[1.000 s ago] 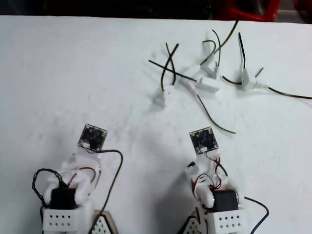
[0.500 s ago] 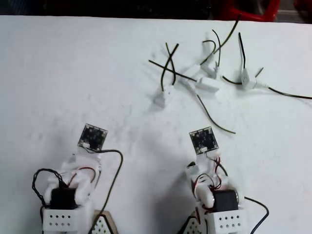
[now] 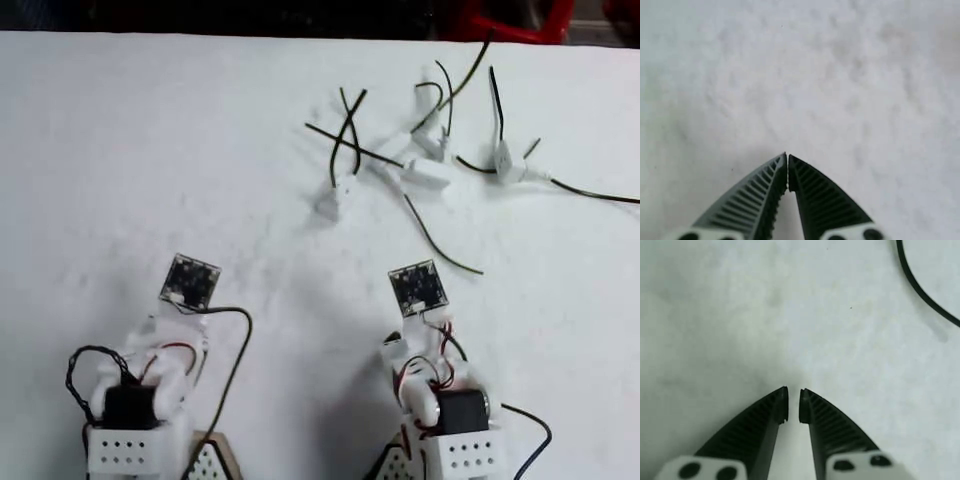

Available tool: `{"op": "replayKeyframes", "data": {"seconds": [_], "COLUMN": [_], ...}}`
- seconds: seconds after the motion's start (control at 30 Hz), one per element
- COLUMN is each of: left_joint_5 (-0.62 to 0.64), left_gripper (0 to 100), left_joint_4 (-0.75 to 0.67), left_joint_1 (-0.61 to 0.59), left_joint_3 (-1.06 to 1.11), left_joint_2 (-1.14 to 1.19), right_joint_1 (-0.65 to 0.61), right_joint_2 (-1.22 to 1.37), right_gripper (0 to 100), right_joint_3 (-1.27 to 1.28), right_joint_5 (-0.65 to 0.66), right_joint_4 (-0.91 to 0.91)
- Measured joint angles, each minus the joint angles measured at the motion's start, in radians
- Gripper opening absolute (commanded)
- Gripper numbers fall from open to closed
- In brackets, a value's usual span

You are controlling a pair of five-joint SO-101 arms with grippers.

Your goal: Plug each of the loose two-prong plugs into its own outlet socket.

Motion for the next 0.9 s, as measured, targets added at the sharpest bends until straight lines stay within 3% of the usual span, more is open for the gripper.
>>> {"op": "replayKeyframes", "data": {"seconds": [0.9], "left_joint_5": [0.000], "left_gripper": [3], "left_joint_4": [0.000], "left_joint_1": [0.000], "left_joint_3": [0.000], "left_joint_2": [0.000], "right_joint_1": [0.000], "right_joint_2": [0.000], "right_gripper": [4.1], "right_joint_3": [0.000], "right_joint_5": [0.000], "right_joint_4": [0.000]}}
